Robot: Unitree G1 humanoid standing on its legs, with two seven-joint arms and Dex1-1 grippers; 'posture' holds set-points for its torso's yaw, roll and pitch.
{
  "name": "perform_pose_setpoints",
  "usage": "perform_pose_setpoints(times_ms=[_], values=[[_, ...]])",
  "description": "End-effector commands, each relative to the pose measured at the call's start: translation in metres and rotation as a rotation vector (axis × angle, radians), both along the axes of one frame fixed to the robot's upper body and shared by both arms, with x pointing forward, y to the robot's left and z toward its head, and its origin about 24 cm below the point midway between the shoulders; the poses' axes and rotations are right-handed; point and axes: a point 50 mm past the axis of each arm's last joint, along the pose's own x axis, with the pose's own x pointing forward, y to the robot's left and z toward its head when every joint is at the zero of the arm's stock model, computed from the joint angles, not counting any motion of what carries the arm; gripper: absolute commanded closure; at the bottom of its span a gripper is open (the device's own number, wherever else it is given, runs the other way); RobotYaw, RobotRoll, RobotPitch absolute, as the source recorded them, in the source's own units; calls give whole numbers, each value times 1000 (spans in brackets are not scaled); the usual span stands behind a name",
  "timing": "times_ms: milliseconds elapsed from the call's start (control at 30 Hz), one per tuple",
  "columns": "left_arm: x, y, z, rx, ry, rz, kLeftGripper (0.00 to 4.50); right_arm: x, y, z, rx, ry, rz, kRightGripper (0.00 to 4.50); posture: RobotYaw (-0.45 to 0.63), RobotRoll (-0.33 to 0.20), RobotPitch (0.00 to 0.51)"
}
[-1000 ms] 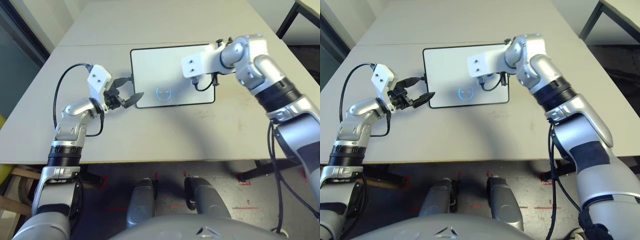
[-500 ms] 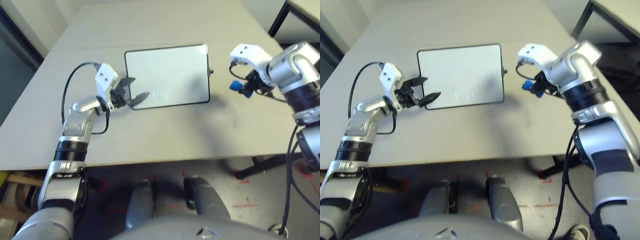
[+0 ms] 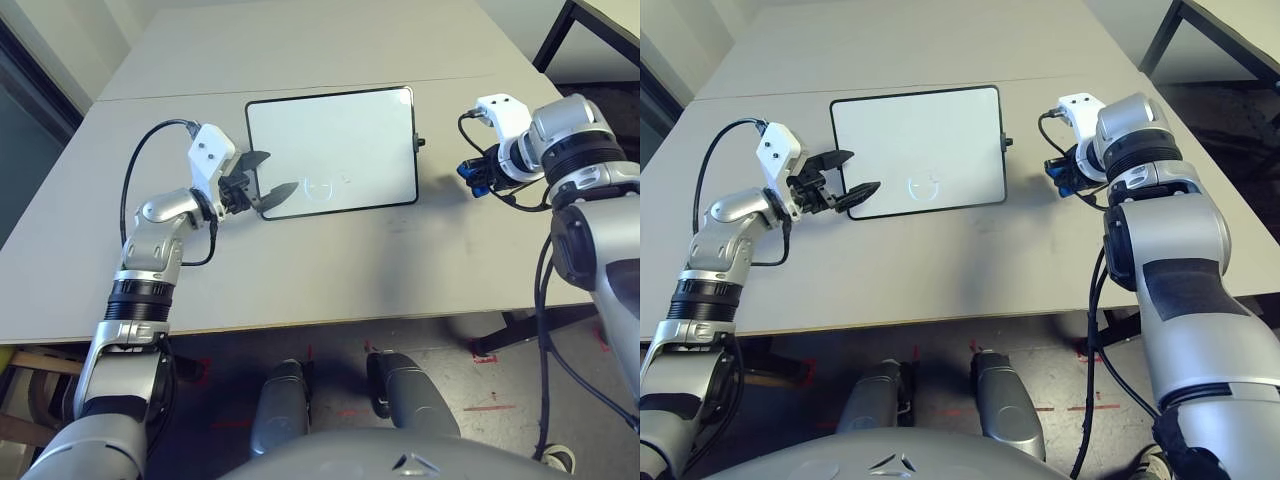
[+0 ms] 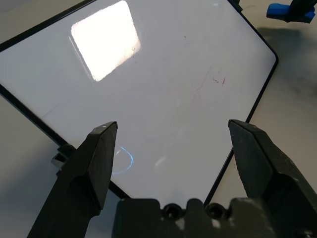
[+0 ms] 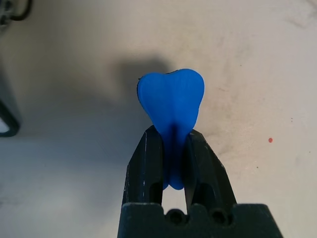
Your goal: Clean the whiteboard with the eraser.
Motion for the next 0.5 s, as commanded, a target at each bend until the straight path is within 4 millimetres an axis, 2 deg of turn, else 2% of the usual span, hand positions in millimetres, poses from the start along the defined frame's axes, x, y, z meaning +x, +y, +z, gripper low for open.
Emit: perform_pose_setpoints(times_ms=[33, 100, 133, 200, 333, 500], values=[[-5, 5, 2, 6, -2, 13, 0, 1, 6, -9, 28, -4, -21, 4122, -69, 0, 110], [-6, 6, 3, 9, -1, 18, 0, 1, 9, -12, 47, -4, -27, 4122, -65, 0, 111], [-6, 7, 3, 10, 0, 20, 0, 1, 10, -13, 50, -3, -28, 3357, -63, 0, 111], [-7, 8, 3, 13, 1, 23, 0, 0, 11, -15, 69, 5, -38, 2751, -63, 0, 111], [-7, 11, 4, 19, 4, 28, 0, 0, 11, -15, 98, -2, -58, 2751, -67, 0, 111], [-5, 14, 9, 24, -1, 33, 0, 7, 0, -1, 99, -119, -76, 2751, -77, 0, 108]])
